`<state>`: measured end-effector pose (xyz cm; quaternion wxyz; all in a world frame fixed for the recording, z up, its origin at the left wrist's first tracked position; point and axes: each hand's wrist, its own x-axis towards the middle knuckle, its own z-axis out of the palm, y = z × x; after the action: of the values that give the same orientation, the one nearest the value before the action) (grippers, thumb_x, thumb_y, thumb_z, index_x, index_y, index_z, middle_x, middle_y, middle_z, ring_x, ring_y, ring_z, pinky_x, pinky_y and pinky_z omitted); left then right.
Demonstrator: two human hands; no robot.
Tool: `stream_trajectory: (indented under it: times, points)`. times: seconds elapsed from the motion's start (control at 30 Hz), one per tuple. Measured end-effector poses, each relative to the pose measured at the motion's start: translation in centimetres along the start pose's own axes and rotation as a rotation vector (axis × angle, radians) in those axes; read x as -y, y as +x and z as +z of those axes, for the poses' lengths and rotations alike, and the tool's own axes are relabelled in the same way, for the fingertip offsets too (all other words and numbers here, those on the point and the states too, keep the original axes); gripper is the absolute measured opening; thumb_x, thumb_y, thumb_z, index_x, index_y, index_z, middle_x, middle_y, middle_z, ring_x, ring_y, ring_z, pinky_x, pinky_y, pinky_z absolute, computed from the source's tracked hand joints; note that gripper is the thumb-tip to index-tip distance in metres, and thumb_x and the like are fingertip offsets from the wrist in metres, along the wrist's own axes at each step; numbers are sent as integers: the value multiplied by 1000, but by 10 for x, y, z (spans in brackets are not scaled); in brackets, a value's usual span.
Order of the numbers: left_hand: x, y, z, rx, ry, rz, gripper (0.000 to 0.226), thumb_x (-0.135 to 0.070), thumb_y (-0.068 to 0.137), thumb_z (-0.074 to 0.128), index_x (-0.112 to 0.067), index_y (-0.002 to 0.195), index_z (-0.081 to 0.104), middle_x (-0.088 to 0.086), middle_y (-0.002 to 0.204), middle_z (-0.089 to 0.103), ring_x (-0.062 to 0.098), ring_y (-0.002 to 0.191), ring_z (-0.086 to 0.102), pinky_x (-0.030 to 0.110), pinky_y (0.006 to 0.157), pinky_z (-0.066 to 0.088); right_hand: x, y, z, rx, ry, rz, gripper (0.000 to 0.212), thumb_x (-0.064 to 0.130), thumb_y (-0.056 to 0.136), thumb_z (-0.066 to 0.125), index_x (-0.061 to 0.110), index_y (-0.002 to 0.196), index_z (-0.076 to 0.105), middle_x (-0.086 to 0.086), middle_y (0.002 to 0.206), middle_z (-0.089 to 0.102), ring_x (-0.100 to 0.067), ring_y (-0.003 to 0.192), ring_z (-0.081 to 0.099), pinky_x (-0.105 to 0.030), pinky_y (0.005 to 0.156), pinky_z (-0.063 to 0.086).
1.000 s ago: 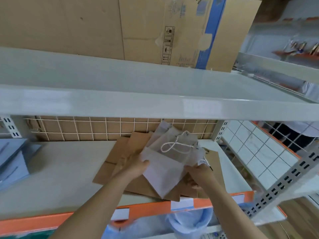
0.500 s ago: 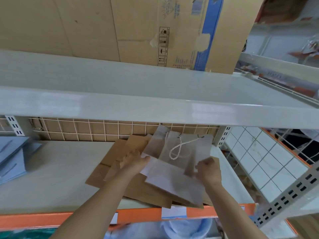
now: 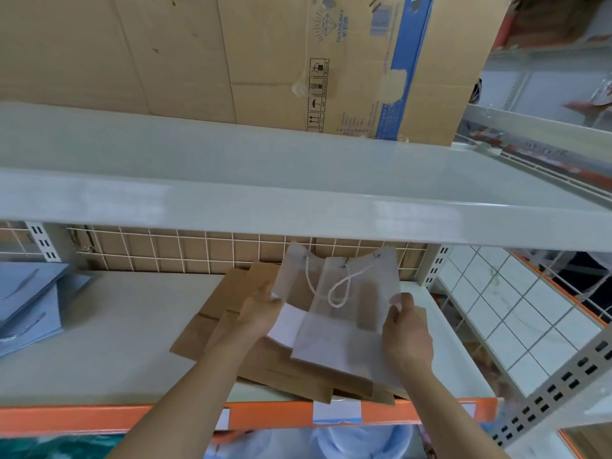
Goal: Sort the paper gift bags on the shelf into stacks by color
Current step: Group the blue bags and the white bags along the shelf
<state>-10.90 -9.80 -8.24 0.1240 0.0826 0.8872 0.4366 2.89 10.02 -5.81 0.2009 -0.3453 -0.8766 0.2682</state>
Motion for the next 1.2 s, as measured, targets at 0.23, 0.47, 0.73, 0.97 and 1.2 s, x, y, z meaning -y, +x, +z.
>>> stream_trajectory:
  times: [0.23,0.47,0.73,0.97,1.2]
  points:
    - [29,-34,-60,-179,-309,97,31,-11,96,49,-21,124,57,-2,103,63,11,88,57,24,71,41,24,-16,1,-20,131,19,32,18,101,37,6,129,47,-20,97,62,-30,77,54,-31,60,36]
    - [64,-55,-114,-377,-384,99,20,-8,96,45,-21,102,59,-9,85,61,1,72,55,14,61,40,50,-31,29,-210,356,83,24,10,98,39,-1,117,48,-28,91,60,-47,90,59,-37,70,39]
    - [113,-70,-158,-355,-401,125,22,-9,96,45,-28,92,56,-6,92,60,9,80,52,22,68,38,89,-61,30,-530,515,82,18,23,102,30,10,108,40,-6,71,48,-30,65,45,-35,63,32]
    - [140,-86,-200,-424,-459,141,25,-7,95,48,-31,91,56,-17,92,56,-2,74,49,10,65,38,129,-99,56,-344,584,-55,3,19,98,40,20,97,43,2,67,52,-28,63,49,-32,62,32]
    - [193,-132,-271,-511,-585,49,47,-28,92,59,-40,136,45,-21,120,44,8,116,37,28,97,29,178,-143,106,-166,658,-97,11,22,99,44,15,104,49,-8,81,59,-28,75,51,-31,68,34]
